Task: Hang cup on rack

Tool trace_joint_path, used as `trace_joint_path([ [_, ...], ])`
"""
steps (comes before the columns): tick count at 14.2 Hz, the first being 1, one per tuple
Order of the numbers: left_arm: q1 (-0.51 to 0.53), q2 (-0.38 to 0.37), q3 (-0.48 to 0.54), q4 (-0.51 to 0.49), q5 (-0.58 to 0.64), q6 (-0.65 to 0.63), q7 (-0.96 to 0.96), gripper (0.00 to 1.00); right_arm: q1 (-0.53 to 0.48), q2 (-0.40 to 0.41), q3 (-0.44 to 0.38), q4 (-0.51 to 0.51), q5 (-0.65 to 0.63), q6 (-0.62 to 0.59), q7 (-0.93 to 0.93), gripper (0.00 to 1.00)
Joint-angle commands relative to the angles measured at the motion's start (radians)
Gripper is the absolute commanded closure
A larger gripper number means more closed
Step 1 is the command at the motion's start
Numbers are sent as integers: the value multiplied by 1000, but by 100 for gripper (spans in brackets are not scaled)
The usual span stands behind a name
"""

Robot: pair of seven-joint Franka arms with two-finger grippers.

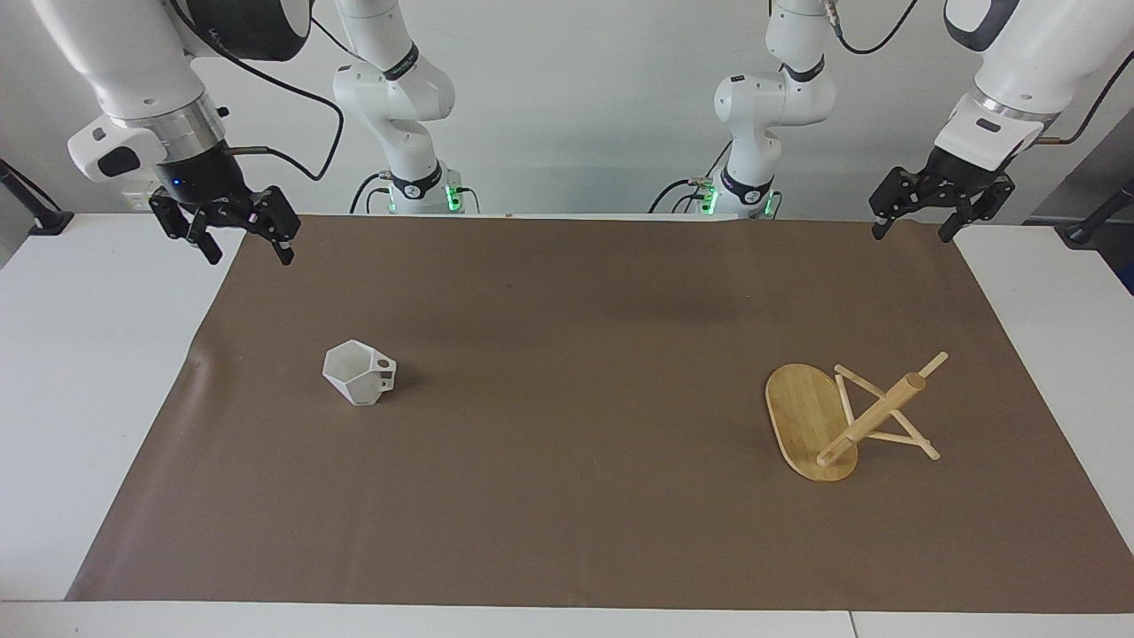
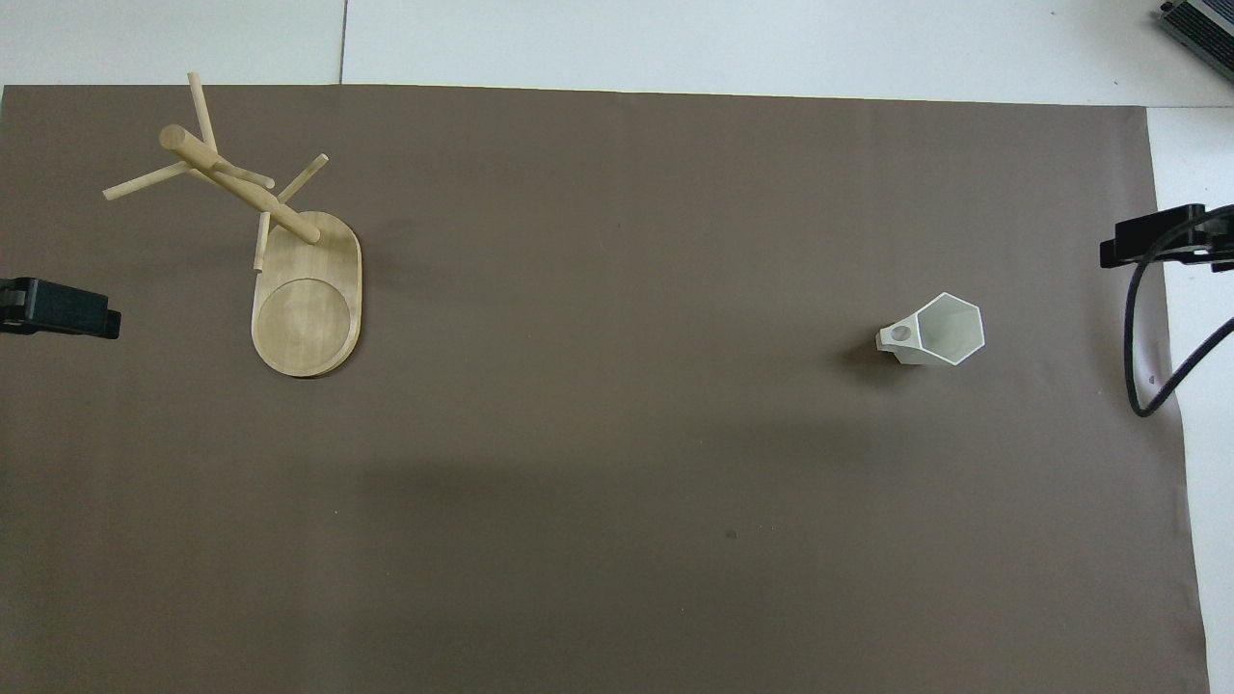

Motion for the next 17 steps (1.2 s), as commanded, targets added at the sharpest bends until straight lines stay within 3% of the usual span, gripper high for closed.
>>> trace_joint_path([
  [1,13,-15,-1,-13,-9,-11,-8,0,-2,-18,6,-31,-11,30,19,0],
  [17,13,-15,-1,-13,-9,-11,-8,0,-9,-24,6,-42,0,30,19,0],
])
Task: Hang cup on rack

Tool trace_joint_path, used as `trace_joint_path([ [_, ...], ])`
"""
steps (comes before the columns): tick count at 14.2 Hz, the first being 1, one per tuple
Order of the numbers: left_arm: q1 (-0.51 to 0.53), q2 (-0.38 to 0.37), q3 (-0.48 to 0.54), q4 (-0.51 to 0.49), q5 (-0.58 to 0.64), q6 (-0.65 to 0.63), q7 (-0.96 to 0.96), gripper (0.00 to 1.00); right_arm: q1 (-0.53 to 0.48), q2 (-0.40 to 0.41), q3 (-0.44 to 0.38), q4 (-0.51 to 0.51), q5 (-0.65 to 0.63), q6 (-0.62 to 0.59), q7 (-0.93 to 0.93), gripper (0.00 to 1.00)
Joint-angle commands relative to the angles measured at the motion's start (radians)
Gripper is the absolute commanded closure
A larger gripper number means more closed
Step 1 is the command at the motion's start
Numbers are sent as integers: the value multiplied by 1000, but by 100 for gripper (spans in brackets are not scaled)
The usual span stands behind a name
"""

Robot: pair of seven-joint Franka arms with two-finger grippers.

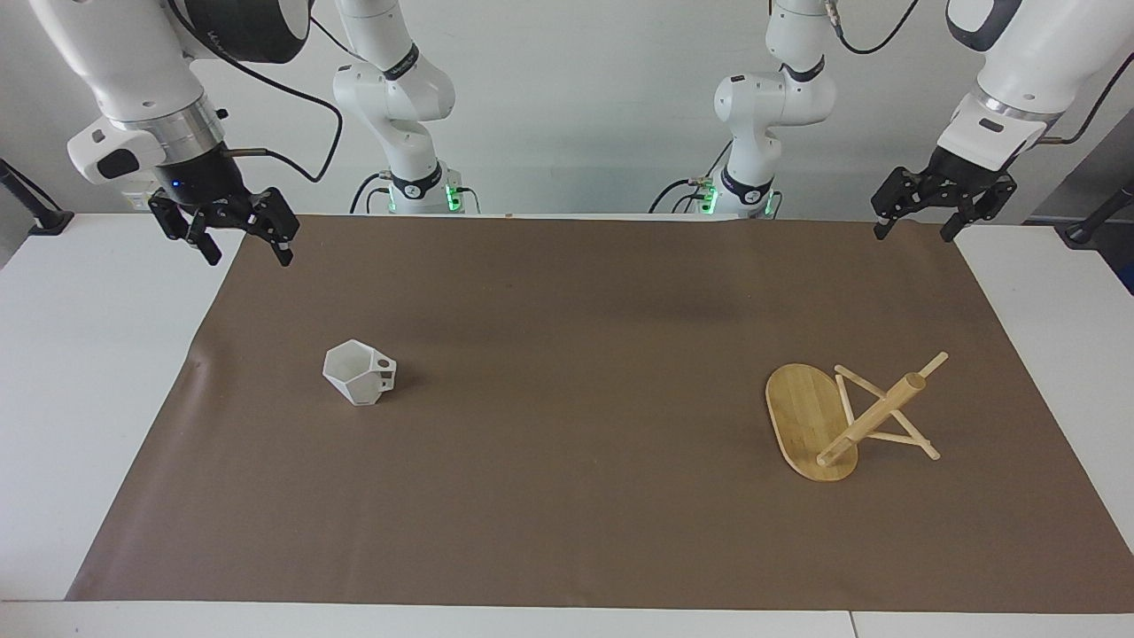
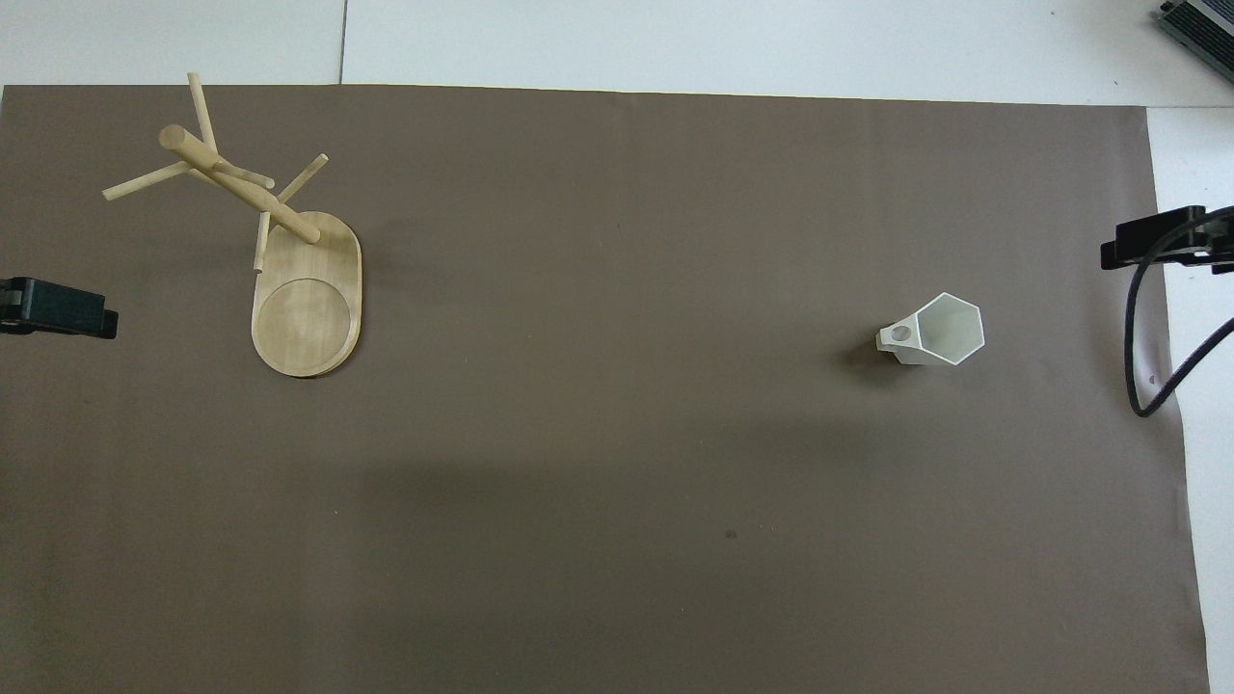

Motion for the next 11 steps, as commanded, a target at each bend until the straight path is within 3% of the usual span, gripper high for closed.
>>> trace_joint_path([
  [1,12,-15,-4,-13,-9,-11,-7,0,-2,-23,7,-34,3,28,19,0],
  [11,12,-15,-4,-13,-9,-11,-7,0,2,-27,7,-36,6,-19,10,0],
])
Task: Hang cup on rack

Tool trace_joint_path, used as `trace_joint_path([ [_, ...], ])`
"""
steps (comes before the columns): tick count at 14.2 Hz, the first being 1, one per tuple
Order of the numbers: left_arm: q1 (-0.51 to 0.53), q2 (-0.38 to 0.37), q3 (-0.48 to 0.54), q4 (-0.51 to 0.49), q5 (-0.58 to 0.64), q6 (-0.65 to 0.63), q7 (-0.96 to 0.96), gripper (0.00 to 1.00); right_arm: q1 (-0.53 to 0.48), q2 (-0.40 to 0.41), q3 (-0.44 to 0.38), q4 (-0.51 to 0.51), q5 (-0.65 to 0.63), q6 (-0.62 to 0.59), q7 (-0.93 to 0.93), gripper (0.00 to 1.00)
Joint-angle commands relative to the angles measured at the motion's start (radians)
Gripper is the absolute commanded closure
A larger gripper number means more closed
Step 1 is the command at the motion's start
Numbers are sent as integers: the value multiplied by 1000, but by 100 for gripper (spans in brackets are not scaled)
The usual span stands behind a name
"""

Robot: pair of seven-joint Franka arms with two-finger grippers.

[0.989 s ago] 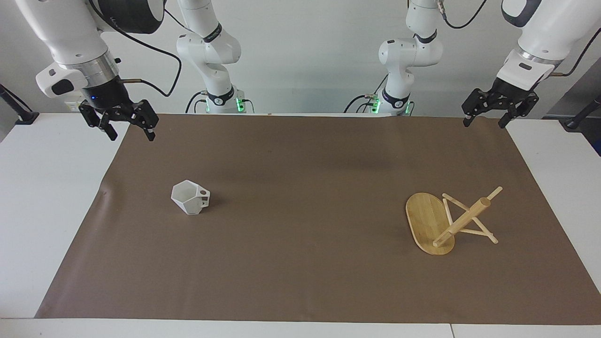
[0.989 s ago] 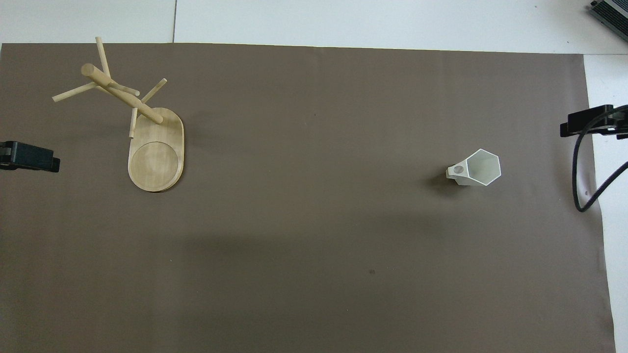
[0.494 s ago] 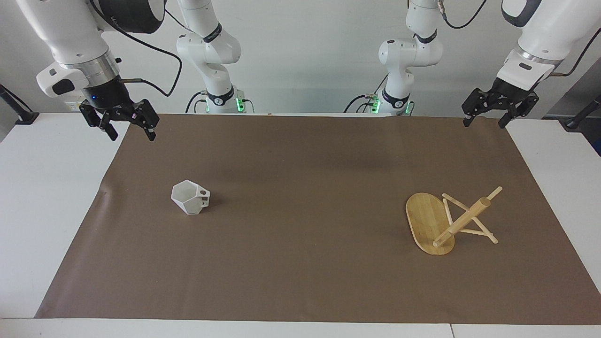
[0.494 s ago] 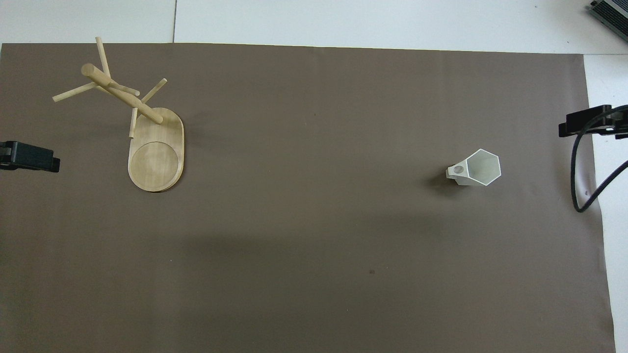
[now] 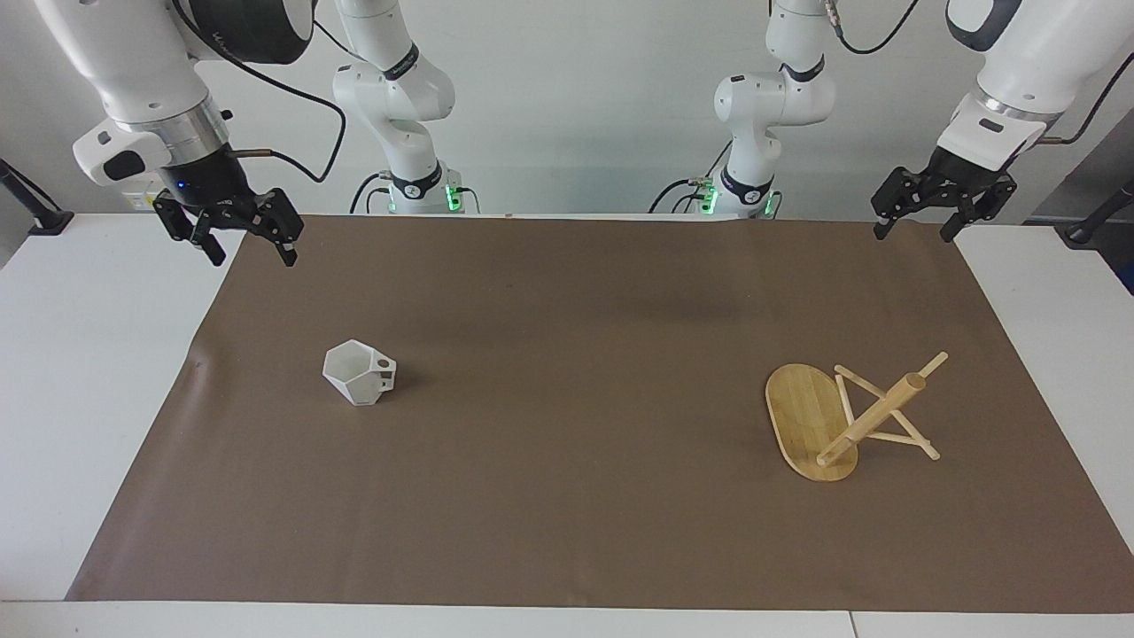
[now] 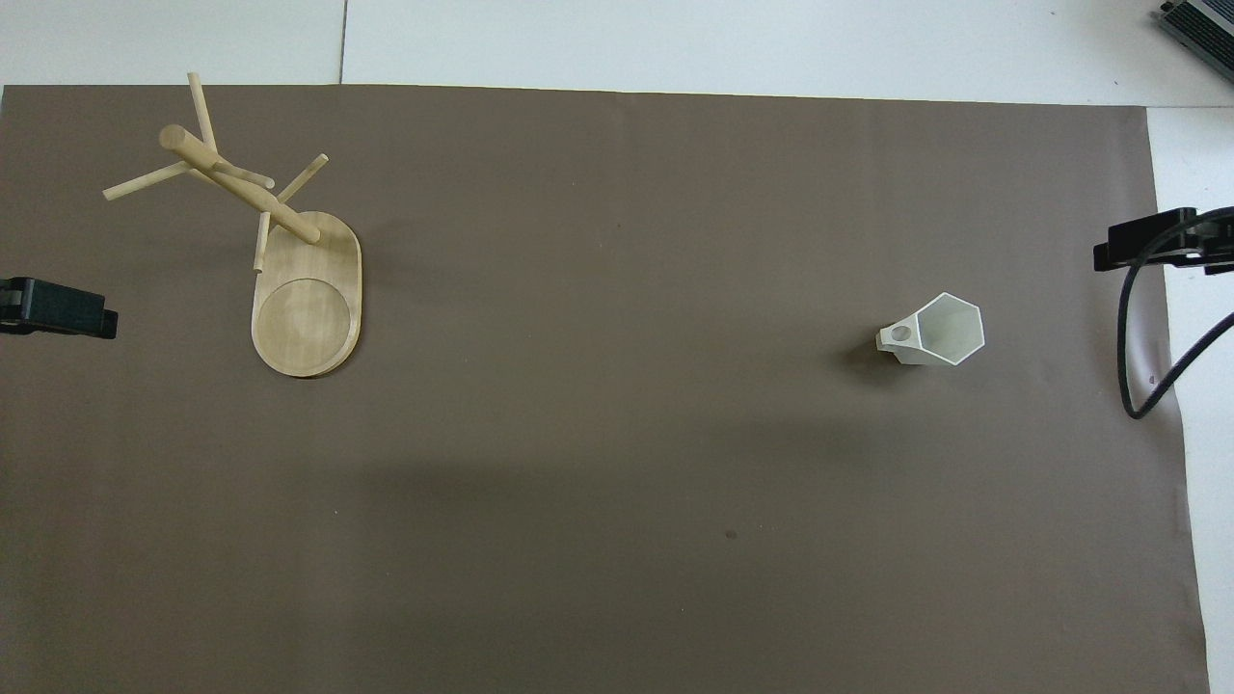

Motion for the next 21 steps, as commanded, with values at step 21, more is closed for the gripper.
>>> trace_joint_path([
  [21,12,-15,-4,-13,-9,-11,-8,0,-5,-42,4,-58,6,-49,3,0],
])
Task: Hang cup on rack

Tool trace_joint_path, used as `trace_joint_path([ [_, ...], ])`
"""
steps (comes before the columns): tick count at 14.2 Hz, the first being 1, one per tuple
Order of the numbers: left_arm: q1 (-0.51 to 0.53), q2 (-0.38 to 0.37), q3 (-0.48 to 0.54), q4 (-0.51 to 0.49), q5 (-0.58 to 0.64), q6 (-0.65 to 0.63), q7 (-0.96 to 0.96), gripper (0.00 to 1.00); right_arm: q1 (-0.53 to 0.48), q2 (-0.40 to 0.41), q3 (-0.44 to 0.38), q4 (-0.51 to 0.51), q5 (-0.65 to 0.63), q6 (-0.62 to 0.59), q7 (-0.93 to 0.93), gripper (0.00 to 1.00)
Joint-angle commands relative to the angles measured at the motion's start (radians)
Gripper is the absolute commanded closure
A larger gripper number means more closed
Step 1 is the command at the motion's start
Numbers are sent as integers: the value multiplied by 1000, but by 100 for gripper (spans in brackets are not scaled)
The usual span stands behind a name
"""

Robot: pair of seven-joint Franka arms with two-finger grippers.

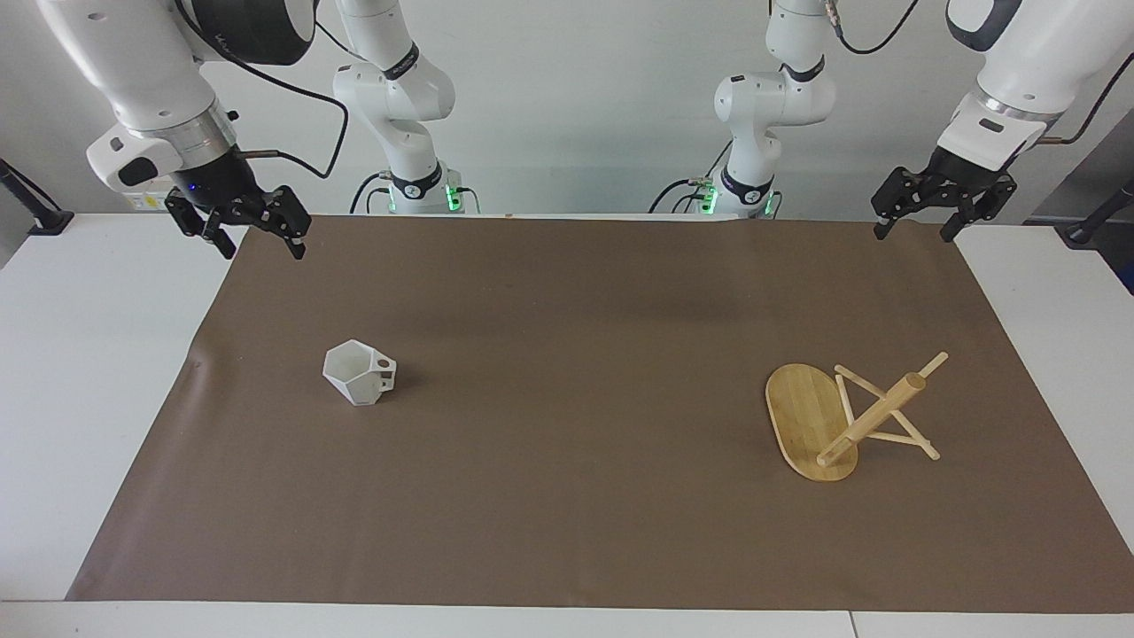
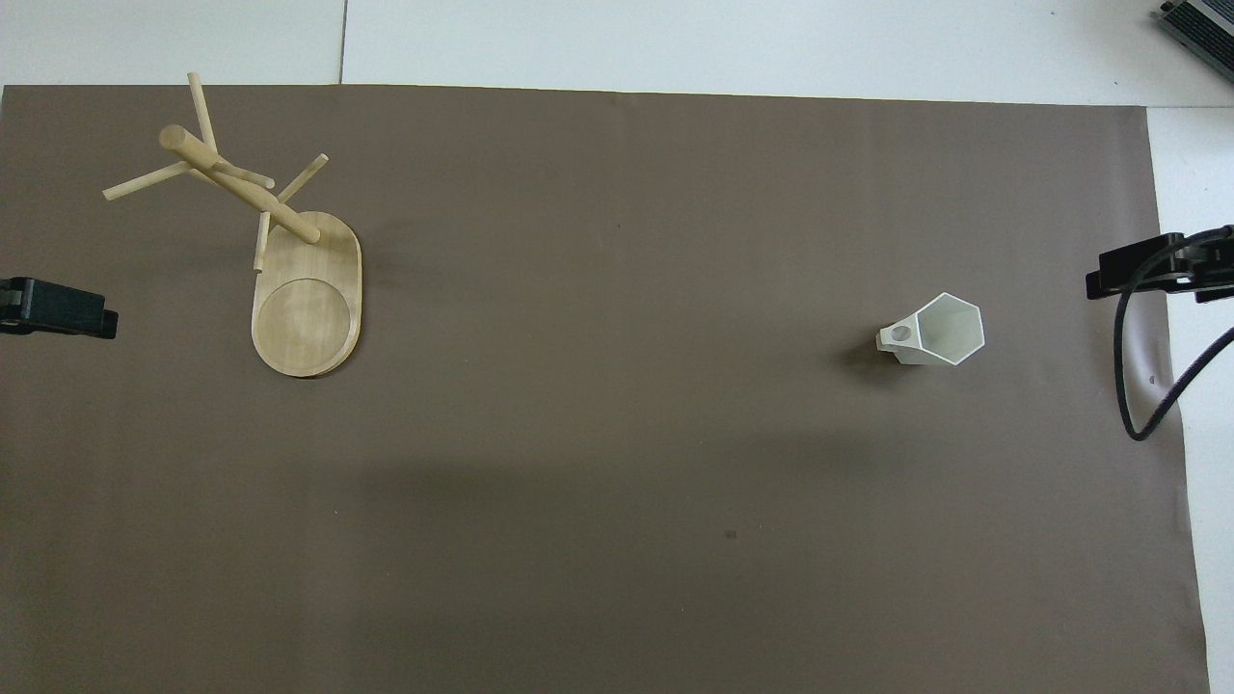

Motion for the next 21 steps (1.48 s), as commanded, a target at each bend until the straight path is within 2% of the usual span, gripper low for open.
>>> trace_joint_path([
  [1,12,-15,-4,-13,-9,-11,-7,0,-5,-32,4,-40,6,8,3,0],
  [7,12,-15,-4,-13,-9,-11,-7,0,-5,-33,2,-75,-2,53,-34,0],
  [12,12,-13,-4,-13,-9,-11,-7,0,-5,-53,-5,-247,-2,227,-37,0],
  [15,12,-15,-4,-13,-9,-11,-7,0,-7,-18,-5,-328,-2,347,-45,0],
  [21,12,-15,-4,-13,-9,-11,-8,0,-7,69,-5,-425,-2,557,-82,0],
])
